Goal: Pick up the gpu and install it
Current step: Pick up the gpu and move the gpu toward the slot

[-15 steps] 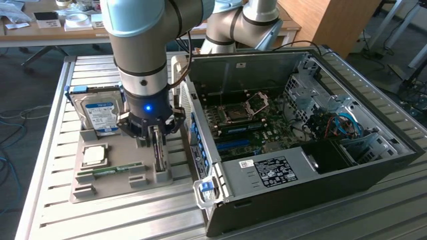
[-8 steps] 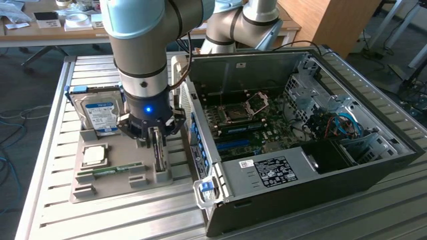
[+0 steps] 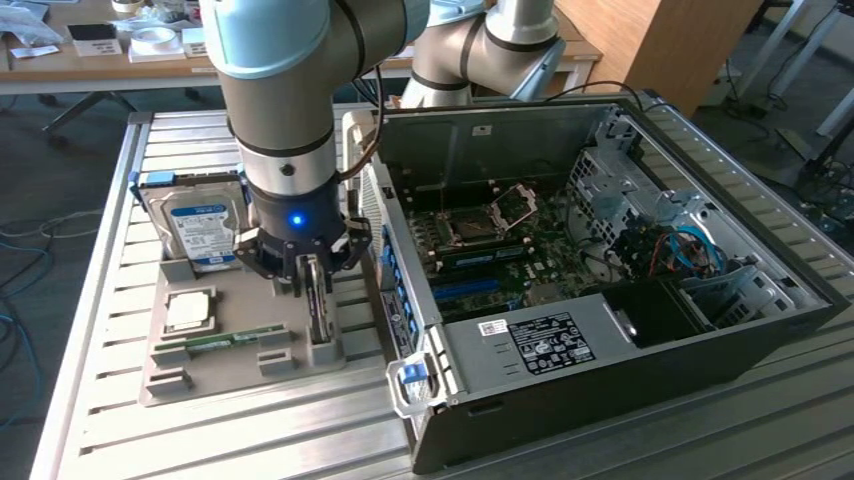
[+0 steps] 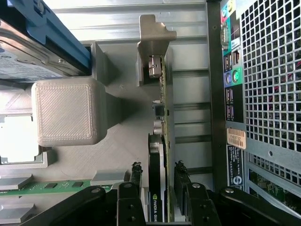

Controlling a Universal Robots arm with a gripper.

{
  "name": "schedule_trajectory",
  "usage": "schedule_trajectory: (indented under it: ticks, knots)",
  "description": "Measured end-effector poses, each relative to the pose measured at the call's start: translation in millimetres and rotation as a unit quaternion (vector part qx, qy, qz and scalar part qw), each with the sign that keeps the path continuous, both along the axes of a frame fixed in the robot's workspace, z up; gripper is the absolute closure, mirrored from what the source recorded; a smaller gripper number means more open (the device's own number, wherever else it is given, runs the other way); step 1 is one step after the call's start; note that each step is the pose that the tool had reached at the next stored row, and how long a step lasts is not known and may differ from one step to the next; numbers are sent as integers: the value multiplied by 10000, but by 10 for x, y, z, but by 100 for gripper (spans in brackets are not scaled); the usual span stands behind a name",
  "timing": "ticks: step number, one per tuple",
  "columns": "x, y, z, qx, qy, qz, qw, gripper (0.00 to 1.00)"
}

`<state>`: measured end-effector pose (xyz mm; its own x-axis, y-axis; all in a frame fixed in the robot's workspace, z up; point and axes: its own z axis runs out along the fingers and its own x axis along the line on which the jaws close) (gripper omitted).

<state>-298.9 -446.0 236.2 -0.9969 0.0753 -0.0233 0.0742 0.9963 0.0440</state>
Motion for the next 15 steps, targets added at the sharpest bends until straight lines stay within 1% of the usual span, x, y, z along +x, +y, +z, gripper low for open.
schedule_trajectory:
  ticks: [5, 7, 8, 15]
  knots:
    - [0, 0, 0, 0, 0, 0, 10000, 60]
    - [0, 0, 0, 0, 1, 0, 10000, 72]
    - [0, 0, 0, 0, 1, 0, 10000, 73]
    - [0, 0, 0, 0, 0, 0, 10000, 73]
